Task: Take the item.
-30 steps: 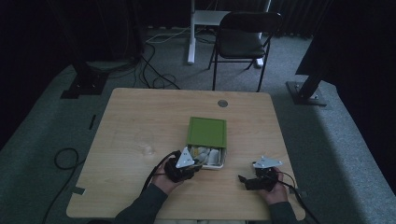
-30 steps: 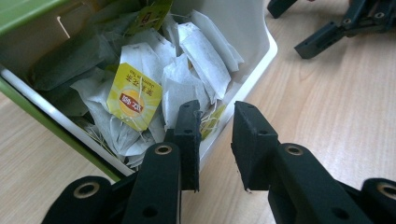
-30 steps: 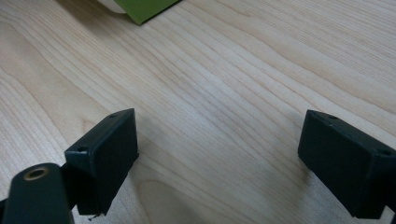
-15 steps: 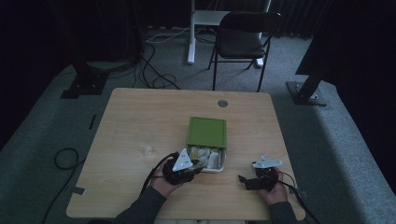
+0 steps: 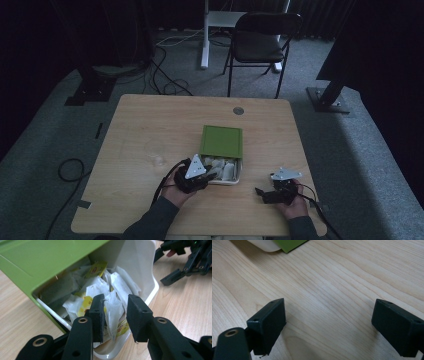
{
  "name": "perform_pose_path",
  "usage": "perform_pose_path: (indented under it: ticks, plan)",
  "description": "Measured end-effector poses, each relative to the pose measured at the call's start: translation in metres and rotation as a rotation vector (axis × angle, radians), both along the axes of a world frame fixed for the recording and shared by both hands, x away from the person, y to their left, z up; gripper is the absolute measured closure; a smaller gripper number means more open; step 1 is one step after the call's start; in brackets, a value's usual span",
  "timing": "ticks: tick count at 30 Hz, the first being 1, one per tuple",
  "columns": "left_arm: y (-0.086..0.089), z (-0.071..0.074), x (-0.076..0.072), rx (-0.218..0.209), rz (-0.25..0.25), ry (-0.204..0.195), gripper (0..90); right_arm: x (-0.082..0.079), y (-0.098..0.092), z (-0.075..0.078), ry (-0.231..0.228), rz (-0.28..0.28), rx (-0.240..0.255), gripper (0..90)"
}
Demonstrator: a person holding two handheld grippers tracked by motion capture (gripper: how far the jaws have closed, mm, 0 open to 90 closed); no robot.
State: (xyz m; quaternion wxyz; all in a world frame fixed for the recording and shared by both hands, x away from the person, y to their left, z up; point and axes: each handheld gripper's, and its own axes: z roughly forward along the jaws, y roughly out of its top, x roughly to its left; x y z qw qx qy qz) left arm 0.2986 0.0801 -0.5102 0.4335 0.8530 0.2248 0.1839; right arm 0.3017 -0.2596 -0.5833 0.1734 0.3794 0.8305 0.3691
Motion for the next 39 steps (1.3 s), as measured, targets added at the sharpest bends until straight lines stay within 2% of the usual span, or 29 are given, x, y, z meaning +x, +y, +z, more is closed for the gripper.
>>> perform_pose_path:
  ticks: [5, 13, 23, 30, 39]
  plan:
    - [-0.002, -0.004, 0.001, 0.034, 0.019, 0.007, 72.8, 0.0, 0.0, 0.0, 0.0, 0.0, 0.0, 11.5]
    - [-0.001, -0.005, 0.002, 0.046, 0.024, 0.018, 89.3, 0.0, 0.0, 0.0, 0.0, 0.0, 0.0, 11.4]
    - [0.002, 0.008, -0.001, 0.023, 0.015, 0.008, 89.9, 0.0, 0.0, 0.0, 0.0, 0.0, 0.0, 11.5]
    - [0.006, 0.029, -0.007, -0.005, 0.002, -0.019, 90.0, 0.0, 0.0, 0.0, 0.0, 0.0, 0.0, 11.5]
    - [0.015, 0.042, -0.013, -0.015, -0.008, -0.023, 90.0, 0.0, 0.0, 0.0, 0.001, 0.0, 0.0, 11.4]
